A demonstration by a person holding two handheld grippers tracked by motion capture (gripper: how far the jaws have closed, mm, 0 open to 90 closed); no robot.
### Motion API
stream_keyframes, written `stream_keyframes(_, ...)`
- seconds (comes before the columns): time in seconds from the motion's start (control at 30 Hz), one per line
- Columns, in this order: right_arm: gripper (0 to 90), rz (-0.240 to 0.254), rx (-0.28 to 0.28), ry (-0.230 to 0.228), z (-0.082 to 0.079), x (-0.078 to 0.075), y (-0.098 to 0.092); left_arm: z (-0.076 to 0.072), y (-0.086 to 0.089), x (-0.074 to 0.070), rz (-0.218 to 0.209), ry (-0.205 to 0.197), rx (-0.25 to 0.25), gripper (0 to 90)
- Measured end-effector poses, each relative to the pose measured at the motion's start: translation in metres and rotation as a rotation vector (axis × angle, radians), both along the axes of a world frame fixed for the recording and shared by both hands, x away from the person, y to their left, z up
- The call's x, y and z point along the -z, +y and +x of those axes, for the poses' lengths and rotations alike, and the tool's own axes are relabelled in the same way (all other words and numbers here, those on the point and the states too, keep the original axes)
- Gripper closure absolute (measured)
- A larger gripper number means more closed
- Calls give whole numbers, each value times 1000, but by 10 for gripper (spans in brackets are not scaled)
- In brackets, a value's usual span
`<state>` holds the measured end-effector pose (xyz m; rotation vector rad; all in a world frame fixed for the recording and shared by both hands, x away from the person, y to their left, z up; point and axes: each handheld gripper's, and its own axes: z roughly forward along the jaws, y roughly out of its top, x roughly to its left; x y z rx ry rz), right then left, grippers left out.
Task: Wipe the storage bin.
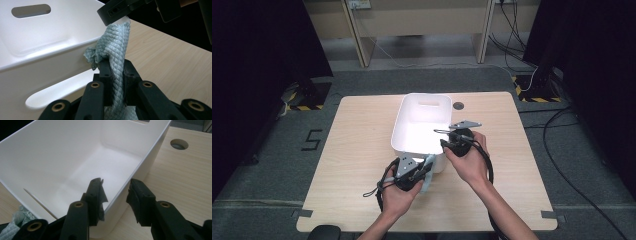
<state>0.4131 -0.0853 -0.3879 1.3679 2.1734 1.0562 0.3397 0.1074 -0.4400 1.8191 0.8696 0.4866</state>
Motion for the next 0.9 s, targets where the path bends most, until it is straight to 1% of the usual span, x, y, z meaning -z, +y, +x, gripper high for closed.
stream_keyframes(0.2, 629, 0, -2, 0, 0, 0, 0, 1, -6, 1, 3, 1, 15, 808)
stream_keyframes(0.33, 629, -1, -2, 1, 0, 0, 0, 1, -12, 0, 7, 2, 23, 807)
stream_keyframes(0.6, 628, -3, -4, 1, 0, 0, 0, 3, -25, -2, 33, 1, 42, 806)
stream_keyframes(0.73, 627, -2, -3, 3, 0, 0, 0, 5, -29, -1, 32, 8, 46, 805)
stream_keyframes(0.9, 627, 1, -3, 2, 0, 0, 0, 6, -30, 2, 36, 5, 43, 805)
